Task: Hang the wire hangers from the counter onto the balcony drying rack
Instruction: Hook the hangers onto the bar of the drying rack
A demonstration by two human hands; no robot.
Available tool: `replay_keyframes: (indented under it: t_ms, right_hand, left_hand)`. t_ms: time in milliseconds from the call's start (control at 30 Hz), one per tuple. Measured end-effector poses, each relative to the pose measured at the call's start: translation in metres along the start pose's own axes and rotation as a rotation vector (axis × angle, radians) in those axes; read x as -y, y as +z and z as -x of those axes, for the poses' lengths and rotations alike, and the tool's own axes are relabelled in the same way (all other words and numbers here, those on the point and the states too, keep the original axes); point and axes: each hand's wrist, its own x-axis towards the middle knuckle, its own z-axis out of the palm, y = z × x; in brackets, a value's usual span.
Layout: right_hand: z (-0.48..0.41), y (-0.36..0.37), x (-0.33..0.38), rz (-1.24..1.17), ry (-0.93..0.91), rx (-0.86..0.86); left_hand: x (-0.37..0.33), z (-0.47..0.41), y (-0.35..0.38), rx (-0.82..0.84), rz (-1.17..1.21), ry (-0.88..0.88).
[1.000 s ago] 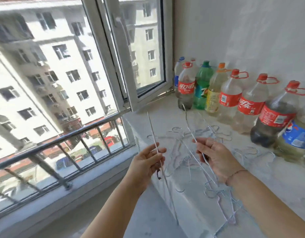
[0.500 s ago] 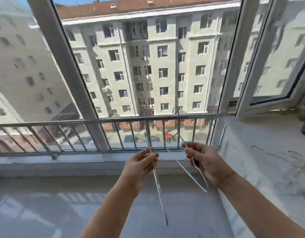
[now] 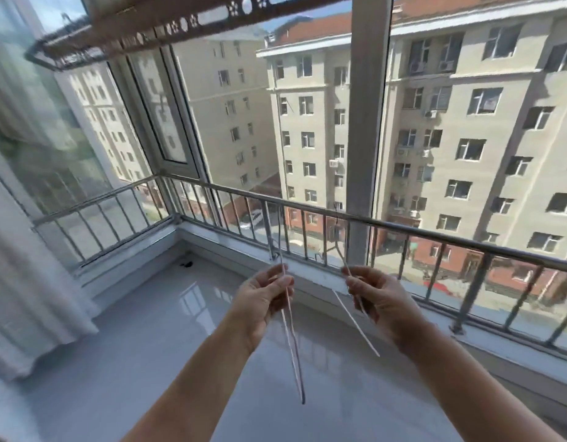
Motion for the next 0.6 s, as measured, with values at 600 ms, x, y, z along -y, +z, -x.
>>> replay_keyframes:
  t_ms: [600]
  right_hand:
    - [-0.277, 0.282, -0.091, 0.096, 0.124, 0.459]
  left_hand:
    - [-0.155, -0.133, -0.272, -0.454, 0.053, 0.215]
